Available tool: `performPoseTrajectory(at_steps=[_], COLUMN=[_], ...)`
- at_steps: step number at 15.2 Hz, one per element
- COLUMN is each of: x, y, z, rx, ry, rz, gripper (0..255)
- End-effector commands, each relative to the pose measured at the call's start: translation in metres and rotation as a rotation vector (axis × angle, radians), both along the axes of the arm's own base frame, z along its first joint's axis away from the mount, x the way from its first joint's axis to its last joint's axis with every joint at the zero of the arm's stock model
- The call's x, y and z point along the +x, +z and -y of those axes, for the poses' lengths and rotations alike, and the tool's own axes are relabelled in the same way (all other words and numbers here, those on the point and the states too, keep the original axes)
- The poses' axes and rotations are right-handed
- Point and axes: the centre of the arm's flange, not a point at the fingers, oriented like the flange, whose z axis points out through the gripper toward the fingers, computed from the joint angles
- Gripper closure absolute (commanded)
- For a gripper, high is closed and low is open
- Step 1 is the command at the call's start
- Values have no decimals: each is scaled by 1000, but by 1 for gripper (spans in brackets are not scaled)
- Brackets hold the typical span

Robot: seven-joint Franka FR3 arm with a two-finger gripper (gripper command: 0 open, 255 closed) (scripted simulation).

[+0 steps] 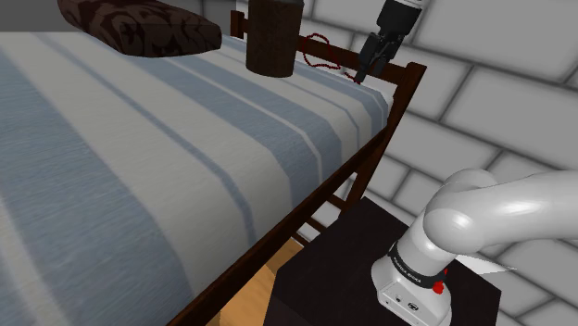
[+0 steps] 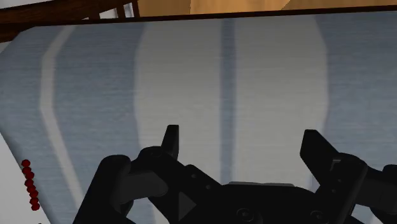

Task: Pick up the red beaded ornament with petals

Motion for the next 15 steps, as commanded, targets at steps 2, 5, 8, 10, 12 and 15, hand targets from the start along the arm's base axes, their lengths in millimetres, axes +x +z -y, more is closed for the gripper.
performPoseTrajectory(at_steps=[2,5,8,10,12,15], x=[10,39,68,88,107,137], y=[-1,-3,-5,-6,-6,-8], z=[8,34,59,76,93,118], rx=[-1,-6,-10,-13,-15,-20], ry=[1,5,10,12,15,19], rz=[2,7,12,15,18,23], gripper=[0,0,0,0,0,0])
